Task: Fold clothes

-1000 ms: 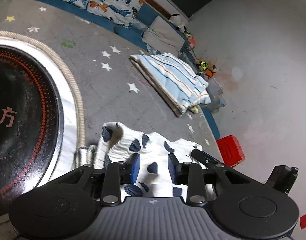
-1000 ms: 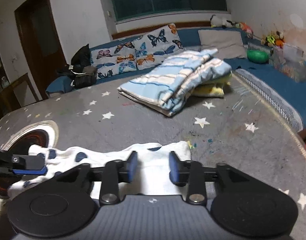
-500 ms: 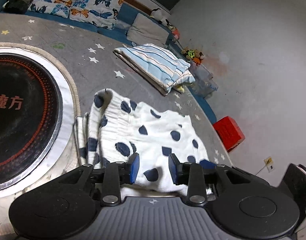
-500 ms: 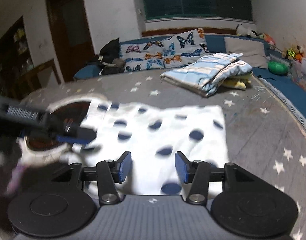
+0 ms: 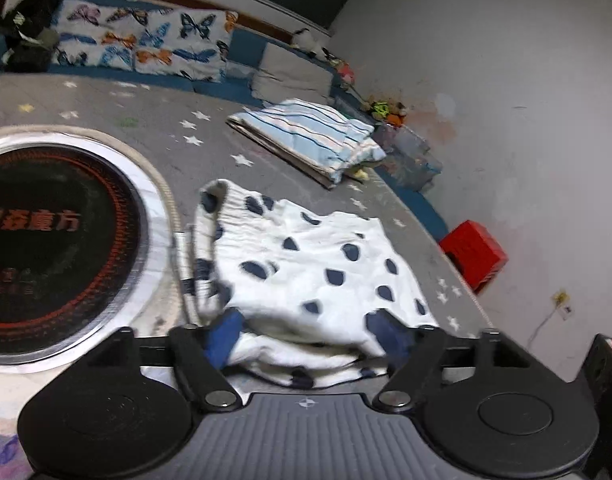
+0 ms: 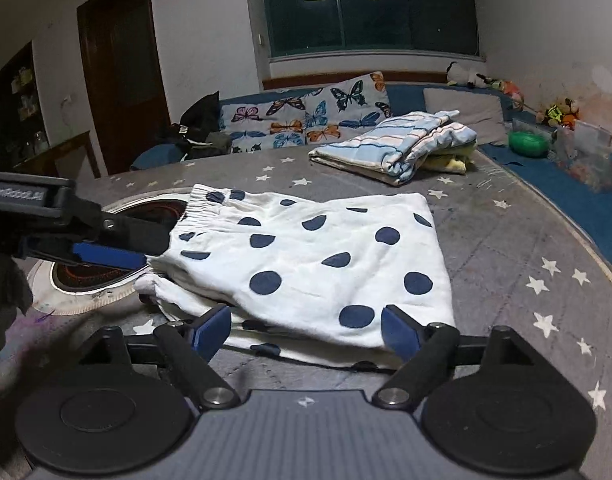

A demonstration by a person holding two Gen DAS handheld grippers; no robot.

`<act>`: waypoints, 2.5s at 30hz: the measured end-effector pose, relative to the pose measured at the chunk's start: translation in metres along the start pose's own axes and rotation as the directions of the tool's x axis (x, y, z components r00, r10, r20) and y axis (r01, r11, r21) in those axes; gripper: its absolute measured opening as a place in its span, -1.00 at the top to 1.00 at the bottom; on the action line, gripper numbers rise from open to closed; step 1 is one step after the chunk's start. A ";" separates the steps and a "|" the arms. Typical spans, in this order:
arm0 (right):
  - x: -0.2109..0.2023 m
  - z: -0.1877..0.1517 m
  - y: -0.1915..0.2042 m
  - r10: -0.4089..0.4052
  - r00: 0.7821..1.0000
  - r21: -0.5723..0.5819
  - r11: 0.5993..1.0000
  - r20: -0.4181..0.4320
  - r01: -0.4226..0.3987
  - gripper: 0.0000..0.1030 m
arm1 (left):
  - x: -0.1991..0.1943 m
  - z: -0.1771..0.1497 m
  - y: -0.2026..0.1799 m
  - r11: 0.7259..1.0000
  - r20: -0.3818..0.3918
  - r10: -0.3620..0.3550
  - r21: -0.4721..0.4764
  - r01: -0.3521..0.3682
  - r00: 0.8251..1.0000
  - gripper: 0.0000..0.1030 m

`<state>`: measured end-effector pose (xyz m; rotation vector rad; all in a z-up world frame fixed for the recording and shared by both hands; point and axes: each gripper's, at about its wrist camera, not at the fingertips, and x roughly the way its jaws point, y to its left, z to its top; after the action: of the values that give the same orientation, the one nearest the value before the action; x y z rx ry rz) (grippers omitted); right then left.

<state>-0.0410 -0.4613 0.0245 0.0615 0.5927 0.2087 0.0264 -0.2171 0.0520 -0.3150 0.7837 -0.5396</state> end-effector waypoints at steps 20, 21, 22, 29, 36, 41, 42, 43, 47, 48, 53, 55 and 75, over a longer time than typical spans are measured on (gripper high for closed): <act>-0.026 -0.009 0.035 -0.061 0.997 0.045 0.997 0.044 0.059 -1.00 | -0.049 -0.039 0.021 0.999 0.033 0.049 0.010 -0.049 0.998 -1.00; -0.028 -0.010 0.037 -0.063 0.997 0.050 0.997 0.045 0.061 -1.00 | -0.052 -0.041 0.021 0.999 0.038 0.046 0.013 -0.047 0.998 -1.00; -0.029 -0.011 0.039 -0.066 0.997 0.054 0.997 0.047 0.063 -1.00 | -0.054 -0.043 0.021 0.999 0.044 0.042 0.014 -0.043 0.998 -1.00; -0.034 -0.017 0.048 -0.093 0.995 0.072 0.993 0.033 0.091 -1.00 | -0.066 -0.051 0.024 1.000 0.074 0.021 -0.010 -0.020 0.997 -1.00; -0.041 -0.022 0.053 -0.098 0.994 0.097 0.991 0.042 0.094 -1.00 | -0.069 -0.057 0.017 1.000 0.051 0.013 0.011 -0.013 0.999 -1.00; -0.044 -0.026 0.056 -0.101 0.994 0.101 0.990 0.035 0.097 -1.00 | -0.069 -0.062 0.012 0.999 0.033 0.033 0.033 -0.034 0.999 -1.00; -0.044 -0.027 0.057 -0.102 0.994 0.103 0.990 0.030 0.099 -1.00 | -0.068 -0.063 0.012 0.999 0.029 0.036 0.037 -0.037 0.999 -1.00; -0.043 -0.027 0.057 -0.103 0.994 0.104 0.990 0.026 0.100 -1.00 | -0.068 -0.064 0.011 0.998 0.024 0.040 0.043 -0.041 0.999 -1.00; -0.044 -0.032 0.058 -0.102 0.995 0.106 0.989 0.009 0.100 -1.00 | -0.067 -0.068 0.006 0.996 0.011 0.058 0.074 -0.059 0.998 -1.00; -0.044 -0.033 0.058 -0.101 0.995 0.107 0.989 0.008 0.099 -1.00 | -0.067 -0.069 0.005 0.995 0.008 0.061 0.079 -0.062 0.998 -1.00; -0.046 -0.037 0.057 -0.101 0.995 0.132 0.986 0.013 0.099 -1.00 | -0.067 -0.071 0.002 0.993 0.004 0.077 0.091 -0.077 0.997 -1.00; -0.046 -0.038 0.056 -0.099 0.995 0.138 0.986 0.012 0.096 -1.00 | -0.067 -0.072 0.001 0.992 0.004 0.082 0.097 -0.082 0.997 -1.00; -0.049 -0.040 0.061 -0.091 0.996 0.156 0.984 0.014 0.088 -1.00 | -0.067 -0.082 -0.009 0.979 -0.021 0.111 0.171 -0.106 0.994 -1.00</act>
<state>-0.1143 -0.4125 0.0253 0.1870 0.5884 0.0741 -0.0761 -0.1917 0.0399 -0.1056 0.7739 -0.5052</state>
